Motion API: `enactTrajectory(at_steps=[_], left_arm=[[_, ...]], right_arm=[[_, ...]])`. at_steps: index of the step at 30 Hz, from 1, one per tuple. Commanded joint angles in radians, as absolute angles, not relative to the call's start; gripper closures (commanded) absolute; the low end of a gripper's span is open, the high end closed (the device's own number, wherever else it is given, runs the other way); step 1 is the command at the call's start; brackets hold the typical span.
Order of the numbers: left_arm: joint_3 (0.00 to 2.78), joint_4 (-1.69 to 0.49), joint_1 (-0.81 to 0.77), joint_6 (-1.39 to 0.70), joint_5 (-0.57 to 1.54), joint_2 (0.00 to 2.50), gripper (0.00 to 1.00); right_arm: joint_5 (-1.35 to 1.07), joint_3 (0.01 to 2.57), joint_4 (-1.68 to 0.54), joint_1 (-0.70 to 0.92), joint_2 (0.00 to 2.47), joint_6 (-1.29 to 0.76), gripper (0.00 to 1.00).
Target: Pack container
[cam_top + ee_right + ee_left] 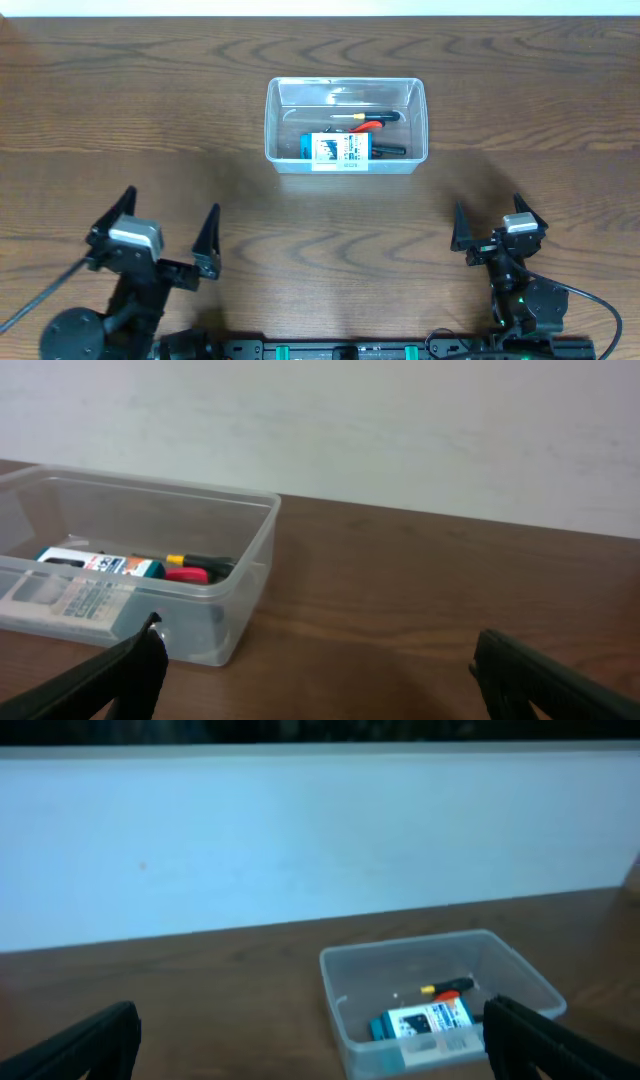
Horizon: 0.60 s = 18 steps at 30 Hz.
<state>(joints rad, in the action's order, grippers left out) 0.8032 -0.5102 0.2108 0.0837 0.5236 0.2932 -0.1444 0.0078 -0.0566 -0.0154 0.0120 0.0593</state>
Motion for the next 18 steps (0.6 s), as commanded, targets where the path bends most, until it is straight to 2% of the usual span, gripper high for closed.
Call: enactTrajectory(at_steps=[1, 9, 18], left_arm=[[0.682, -0.454, 0.157, 0.093, 0.527, 0.236, 0.02], [0.458, -0.171, 0.009, 0.062, 0.481, 0.1, 0.02], [0.314, -0.136, -0.019, -0.188, 0.27, 0.026, 0.02]], right_arm=[[-0.138, 0.006, -0.061, -0.006, 0.006, 0.068, 0.01], [-0.138, 0.006, -0.061, -0.006, 0.006, 0.068, 0.01], [-0.138, 0.006, -0.061, -0.006, 0.006, 0.068, 0.01]])
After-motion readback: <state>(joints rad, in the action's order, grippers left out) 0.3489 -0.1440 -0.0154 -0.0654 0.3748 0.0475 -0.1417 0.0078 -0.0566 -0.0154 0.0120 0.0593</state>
